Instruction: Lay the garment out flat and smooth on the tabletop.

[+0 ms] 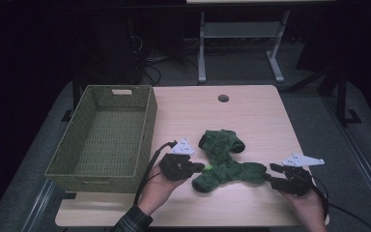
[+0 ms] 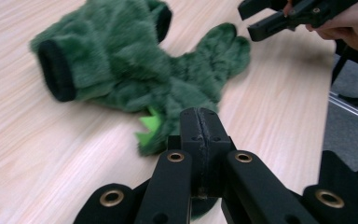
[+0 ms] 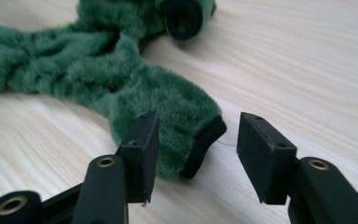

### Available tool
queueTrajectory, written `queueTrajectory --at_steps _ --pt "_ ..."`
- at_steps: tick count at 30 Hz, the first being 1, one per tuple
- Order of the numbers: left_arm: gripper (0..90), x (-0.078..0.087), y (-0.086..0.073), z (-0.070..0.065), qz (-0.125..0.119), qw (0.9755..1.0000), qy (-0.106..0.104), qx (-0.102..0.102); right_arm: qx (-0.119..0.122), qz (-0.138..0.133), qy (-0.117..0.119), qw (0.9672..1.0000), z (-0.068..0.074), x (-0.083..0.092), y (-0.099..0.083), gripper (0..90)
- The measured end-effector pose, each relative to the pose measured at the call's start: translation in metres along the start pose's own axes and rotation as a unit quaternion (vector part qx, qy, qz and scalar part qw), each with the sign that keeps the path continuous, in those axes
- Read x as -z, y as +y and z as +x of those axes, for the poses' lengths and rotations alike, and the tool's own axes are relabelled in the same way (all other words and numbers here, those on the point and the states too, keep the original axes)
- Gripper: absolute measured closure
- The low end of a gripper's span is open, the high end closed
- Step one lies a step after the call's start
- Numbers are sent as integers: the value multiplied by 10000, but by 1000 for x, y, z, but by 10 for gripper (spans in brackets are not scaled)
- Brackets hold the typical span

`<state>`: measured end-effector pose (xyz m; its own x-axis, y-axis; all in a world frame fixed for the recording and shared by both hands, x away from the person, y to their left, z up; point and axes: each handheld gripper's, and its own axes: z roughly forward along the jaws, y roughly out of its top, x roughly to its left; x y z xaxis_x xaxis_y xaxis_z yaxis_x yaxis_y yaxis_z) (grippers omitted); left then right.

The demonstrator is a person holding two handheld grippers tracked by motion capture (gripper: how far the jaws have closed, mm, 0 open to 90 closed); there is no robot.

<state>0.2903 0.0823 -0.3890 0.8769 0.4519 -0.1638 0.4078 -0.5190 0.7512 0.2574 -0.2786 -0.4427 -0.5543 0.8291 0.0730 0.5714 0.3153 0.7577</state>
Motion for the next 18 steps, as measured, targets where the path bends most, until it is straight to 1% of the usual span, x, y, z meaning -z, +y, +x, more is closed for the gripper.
queueTrajectory --at_steps 1,2,4,6,8,9,12,14,15,16,18 --pt "899 -1 1 -2 -12 10000 -72 2 -6 -33 21 10000 0 2 1 539" --pt "899 -3 1 -4 -10 9999 -124 30 12 -86 99 9999 0 4 1 580" --pt "899 -7 1 -7 65 9998 -161 -66 31 -242 231 9994 3 8 4 660" --pt "899 -14 -1 -9 109 9997 -237 -17 112 -298 358 9989 6 9 8 739" --pt "898 -21 -3 -10 176 9994 -297 1 183 -251 485 9983 10 6 10 803" --pt "899 -26 -4 -11 246 9992 -307 -31 209 -205 524 9982 11 4 11 827" --pt "899 -41 -9 -13 419 9985 -356 -7 305 -35 560 9980 12 -8 12 882" --pt "899 -50 -14 -13 581 9979 -300 -32 310 94 548 9980 11 -15 12 896" --pt "899 -53 -17 -13 622 9977 -286 -14 325 148 534 9979 10 -19 12 898" --pt "899 -56 -19 -12 721 9971 -247 -44 325 182 531 9979 10 -21 12 898" --pt "899 -61 -24 -9 878 9960 -114 -114 320 254 478 9980 8 -25 12 898"
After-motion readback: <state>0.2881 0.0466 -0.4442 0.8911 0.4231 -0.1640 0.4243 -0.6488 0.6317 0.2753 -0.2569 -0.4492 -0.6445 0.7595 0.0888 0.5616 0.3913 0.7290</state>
